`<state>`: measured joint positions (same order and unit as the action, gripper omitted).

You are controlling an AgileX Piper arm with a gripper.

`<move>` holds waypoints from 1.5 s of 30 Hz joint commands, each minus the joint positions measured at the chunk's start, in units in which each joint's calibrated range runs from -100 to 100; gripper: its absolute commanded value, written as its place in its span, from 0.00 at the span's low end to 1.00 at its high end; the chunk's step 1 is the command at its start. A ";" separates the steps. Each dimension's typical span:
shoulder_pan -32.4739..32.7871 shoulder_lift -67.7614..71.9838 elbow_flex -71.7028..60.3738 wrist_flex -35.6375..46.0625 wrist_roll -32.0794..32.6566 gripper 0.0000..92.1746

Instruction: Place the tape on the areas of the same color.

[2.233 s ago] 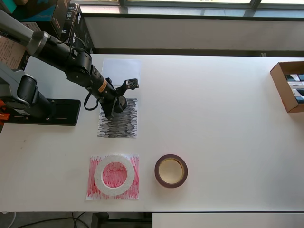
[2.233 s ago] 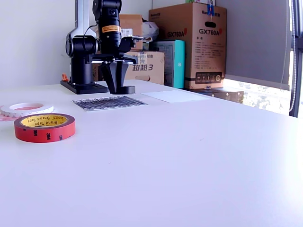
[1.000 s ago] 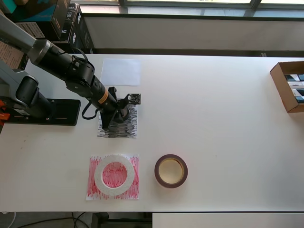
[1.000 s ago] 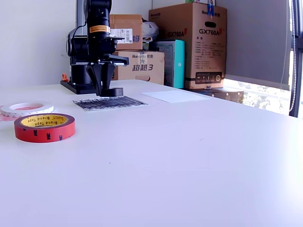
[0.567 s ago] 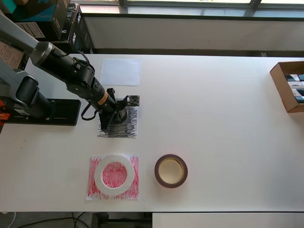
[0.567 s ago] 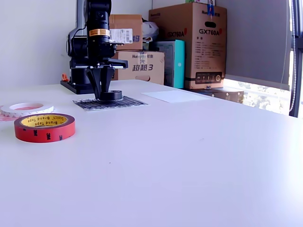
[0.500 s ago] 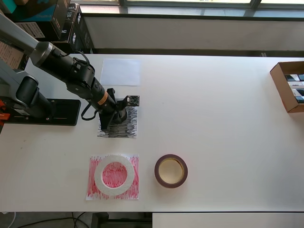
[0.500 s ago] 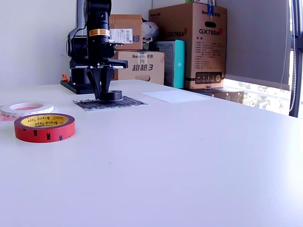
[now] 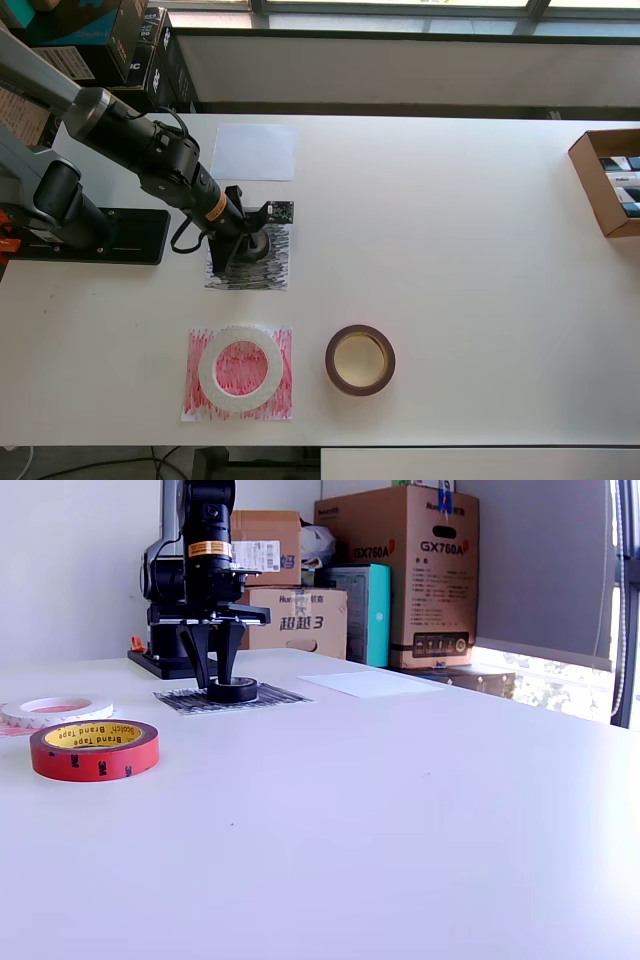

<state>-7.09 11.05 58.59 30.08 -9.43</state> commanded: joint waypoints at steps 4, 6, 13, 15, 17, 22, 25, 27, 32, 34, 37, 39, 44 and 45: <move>0.87 1.39 -0.57 -0.51 -0.54 0.45; 0.87 1.39 -0.76 -0.51 -0.87 0.45; 3.79 0.45 -2.30 -0.34 -0.46 0.45; 3.94 -0.02 -3.12 -0.26 -0.38 0.45; 3.94 -1.61 -3.03 -0.34 -0.46 0.45; 5.21 -5.91 -2.21 0.00 -0.30 0.45; 5.29 -7.87 -2.30 -0.09 -0.30 0.45; 4.65 -9.18 -2.76 -0.09 -0.22 0.45; 0.47 -13.49 -4.48 -0.43 1.42 0.45; -1.82 -14.42 -5.12 -0.43 1.50 0.45; -5.45 -14.42 -5.48 -0.17 1.50 0.45; -8.05 -14.14 -5.48 0.08 1.42 0.45; -13.89 -14.14 -5.30 0.17 1.26 0.45; -14.92 -14.14 -5.21 0.17 1.26 0.45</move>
<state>-15.43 -3.52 52.98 30.04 -8.10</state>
